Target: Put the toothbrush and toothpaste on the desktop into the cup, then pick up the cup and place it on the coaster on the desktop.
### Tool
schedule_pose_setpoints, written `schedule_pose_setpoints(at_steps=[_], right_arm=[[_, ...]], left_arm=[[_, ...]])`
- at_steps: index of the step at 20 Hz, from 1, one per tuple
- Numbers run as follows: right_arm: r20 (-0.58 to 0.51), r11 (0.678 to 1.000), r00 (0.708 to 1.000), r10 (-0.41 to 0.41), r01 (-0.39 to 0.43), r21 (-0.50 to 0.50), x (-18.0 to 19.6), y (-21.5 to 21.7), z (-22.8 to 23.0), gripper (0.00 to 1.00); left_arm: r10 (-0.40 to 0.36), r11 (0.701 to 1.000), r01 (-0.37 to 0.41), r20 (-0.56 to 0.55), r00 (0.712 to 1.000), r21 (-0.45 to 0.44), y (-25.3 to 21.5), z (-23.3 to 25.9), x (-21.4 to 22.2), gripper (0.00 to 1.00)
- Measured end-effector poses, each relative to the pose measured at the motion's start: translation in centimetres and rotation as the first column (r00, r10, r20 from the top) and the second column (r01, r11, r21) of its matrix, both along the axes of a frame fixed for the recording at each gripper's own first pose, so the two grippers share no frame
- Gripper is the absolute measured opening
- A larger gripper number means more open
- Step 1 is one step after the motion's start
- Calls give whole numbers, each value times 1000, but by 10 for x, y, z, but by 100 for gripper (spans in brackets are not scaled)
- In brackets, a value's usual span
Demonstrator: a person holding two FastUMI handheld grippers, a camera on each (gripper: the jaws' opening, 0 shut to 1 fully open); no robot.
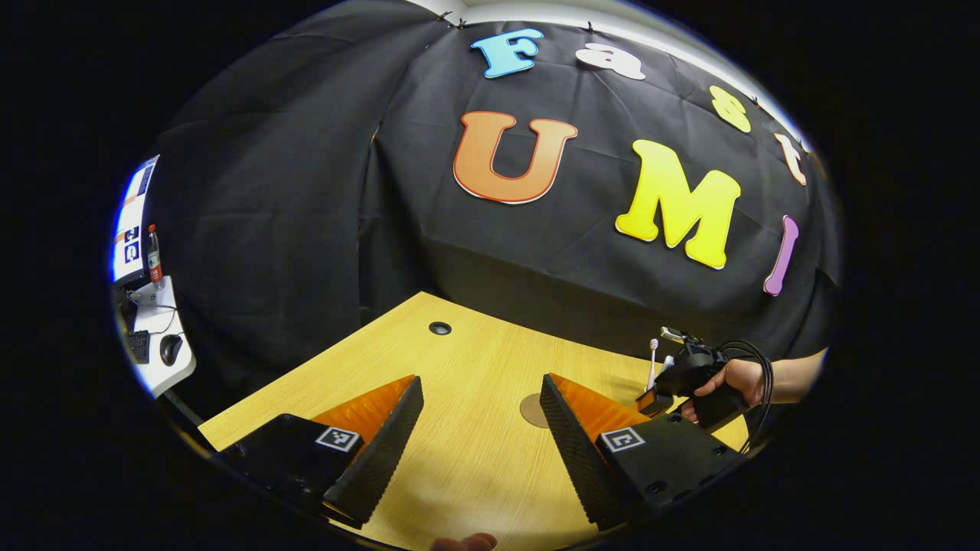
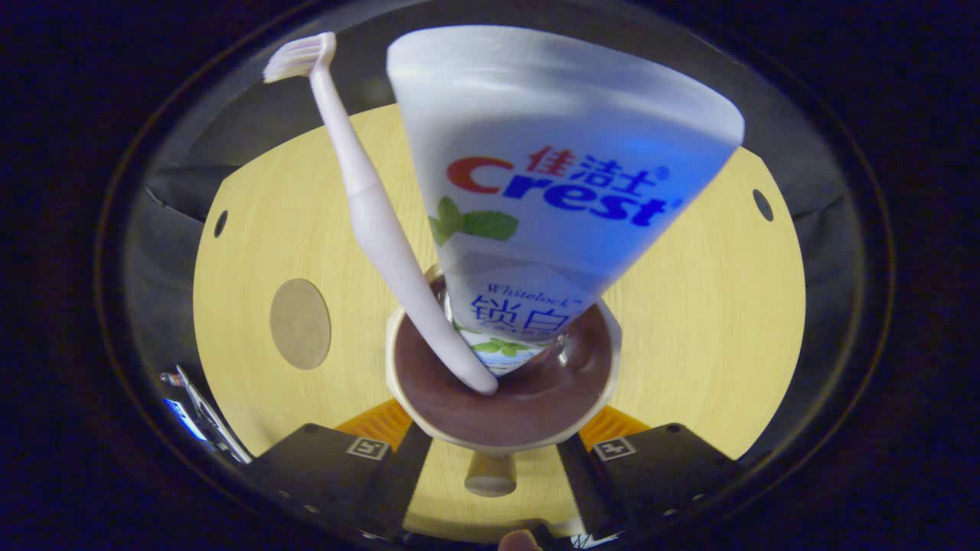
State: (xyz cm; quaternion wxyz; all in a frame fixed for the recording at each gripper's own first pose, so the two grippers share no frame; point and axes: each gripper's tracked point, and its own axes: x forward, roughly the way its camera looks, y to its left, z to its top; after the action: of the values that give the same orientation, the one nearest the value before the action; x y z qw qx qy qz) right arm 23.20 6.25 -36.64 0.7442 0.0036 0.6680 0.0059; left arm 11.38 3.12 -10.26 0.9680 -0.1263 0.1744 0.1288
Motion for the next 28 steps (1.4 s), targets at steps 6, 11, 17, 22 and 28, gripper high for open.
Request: schedule_pose_setpoints(at_steps=[6, 11, 17, 22, 28], right_arm=[[-5, 1000, 1000, -22, 22, -4, 0, -2, -1, 59], [4, 1000, 1000, 1, -1, -25, -3, -4, -1, 53], [-1, 1000, 1000, -11, 11, -4, -5, -4, 0, 27], [56, 999, 998, 10, -8, -31, -7, -4, 5, 27], [66, 1000, 998, 8, -7, -12, -8, 1, 3, 24]], left_arm=[[4, 1000, -3, -14, 1000, 19, 5, 2, -8, 98], [-19, 999, 20, -21, 1000, 25, 3, 3, -12, 98], [-25, 999, 26, -27, 999, 31, 6, 3, -24, 98], [-27, 999, 28, -31, 999, 43, 10, 2, -27, 98], [-34, 999, 35, -23, 999, 35, 12, 2, -37, 98]])
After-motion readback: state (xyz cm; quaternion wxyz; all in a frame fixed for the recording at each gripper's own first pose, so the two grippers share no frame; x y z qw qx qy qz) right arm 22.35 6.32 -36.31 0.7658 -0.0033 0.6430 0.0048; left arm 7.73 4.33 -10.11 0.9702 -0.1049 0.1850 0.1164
